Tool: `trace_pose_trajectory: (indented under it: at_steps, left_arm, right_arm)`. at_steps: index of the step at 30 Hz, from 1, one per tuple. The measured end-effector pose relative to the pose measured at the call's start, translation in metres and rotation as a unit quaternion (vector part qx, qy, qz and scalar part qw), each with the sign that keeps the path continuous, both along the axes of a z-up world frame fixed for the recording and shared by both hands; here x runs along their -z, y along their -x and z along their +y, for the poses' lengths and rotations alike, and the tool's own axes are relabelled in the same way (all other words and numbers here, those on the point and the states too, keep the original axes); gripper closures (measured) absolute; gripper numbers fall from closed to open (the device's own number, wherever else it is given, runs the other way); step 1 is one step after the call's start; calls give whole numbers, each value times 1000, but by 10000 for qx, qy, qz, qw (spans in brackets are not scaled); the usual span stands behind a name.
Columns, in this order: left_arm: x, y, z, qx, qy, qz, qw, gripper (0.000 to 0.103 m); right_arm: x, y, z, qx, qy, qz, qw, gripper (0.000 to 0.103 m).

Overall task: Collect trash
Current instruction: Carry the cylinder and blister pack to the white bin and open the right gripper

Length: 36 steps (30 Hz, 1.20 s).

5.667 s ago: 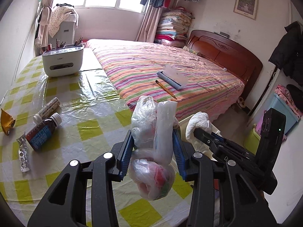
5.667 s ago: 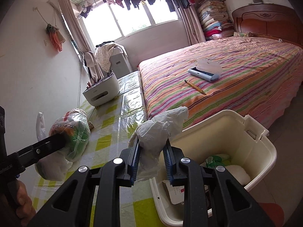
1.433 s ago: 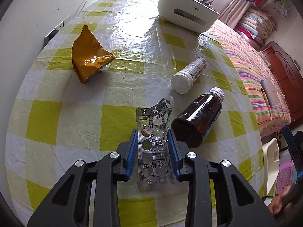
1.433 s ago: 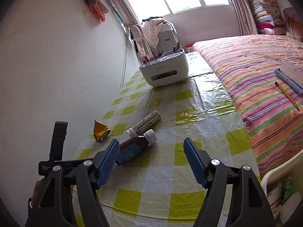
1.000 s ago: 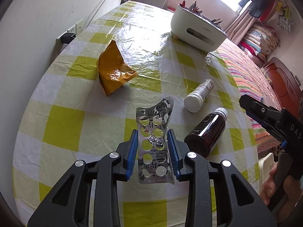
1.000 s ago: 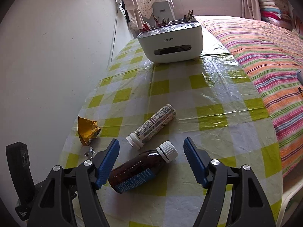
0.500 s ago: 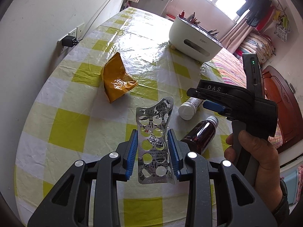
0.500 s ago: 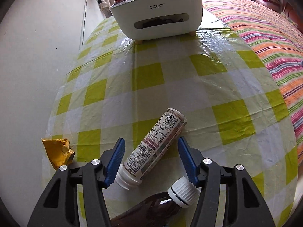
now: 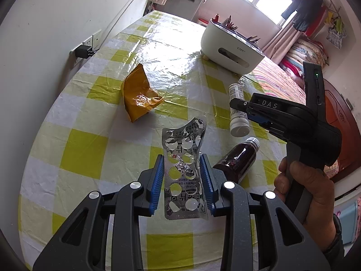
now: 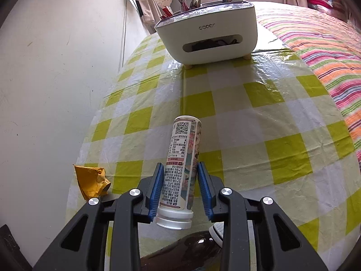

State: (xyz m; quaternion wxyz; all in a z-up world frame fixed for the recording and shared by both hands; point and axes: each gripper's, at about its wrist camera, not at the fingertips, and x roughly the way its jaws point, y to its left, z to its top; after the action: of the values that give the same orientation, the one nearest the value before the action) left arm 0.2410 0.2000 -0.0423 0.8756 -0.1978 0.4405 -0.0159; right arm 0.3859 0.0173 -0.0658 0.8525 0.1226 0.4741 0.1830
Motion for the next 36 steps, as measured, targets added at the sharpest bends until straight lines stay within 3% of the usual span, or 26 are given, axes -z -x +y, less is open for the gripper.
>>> trace_pose_trajectory:
  at_steps: [10, 21, 36]
  left_arm:
    - [-7, 10, -17, 122, -24, -211, 9997, 72]
    - [-13, 28, -55, 339, -17, -453, 9984, 72]
    - [-35, 37, -158, 1226, -4, -1036, 9870, 72]
  right_arm:
    - [-40, 72, -68, -162, -516, -692, 9961, 73]
    - [-12, 155, -160, 180, -525, -837, 9949, 73]
    - [-2, 206, -230, 911, -616, -1489, 9827, 73]
